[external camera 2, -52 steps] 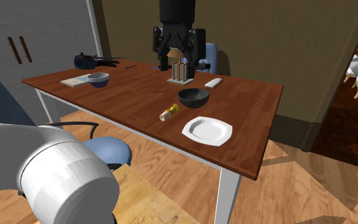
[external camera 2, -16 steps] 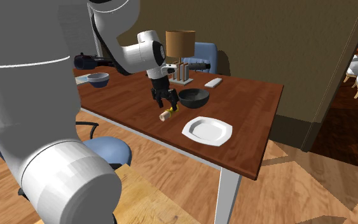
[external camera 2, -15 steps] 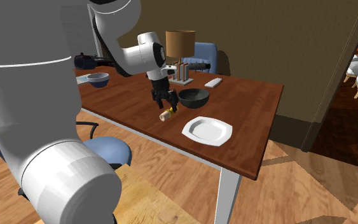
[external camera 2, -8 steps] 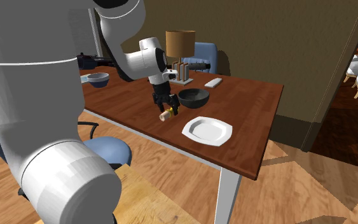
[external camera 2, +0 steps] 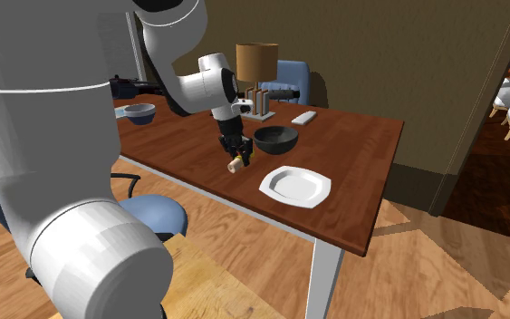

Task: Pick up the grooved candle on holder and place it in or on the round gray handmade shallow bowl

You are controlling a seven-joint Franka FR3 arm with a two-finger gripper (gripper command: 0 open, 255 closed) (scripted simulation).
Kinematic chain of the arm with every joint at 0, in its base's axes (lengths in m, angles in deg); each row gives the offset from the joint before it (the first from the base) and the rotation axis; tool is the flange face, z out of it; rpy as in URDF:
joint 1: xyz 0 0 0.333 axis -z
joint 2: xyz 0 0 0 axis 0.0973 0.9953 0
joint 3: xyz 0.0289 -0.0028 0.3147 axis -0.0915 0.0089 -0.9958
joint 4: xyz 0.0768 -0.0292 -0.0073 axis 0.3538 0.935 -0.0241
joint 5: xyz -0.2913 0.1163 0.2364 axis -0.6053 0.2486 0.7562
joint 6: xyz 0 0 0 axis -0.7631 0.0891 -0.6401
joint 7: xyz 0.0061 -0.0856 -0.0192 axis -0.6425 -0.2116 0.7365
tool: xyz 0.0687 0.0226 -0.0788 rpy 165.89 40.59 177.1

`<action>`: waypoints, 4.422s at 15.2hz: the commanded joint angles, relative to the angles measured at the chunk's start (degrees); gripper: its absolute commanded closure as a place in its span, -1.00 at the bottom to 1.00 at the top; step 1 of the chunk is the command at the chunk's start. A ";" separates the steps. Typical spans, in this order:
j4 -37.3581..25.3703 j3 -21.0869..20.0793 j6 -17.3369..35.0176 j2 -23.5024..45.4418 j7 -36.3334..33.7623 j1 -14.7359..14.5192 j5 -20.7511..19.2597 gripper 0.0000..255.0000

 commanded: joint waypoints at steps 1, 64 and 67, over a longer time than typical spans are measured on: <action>0.00 0.00 0.00 0.00 0.00 0.00 0.00 1.00; -37.94 3.58 -18.84 18.26 11.38 0.79 -1.22 1.00; -37.94 3.58 -18.84 18.27 11.38 0.79 -1.22 1.00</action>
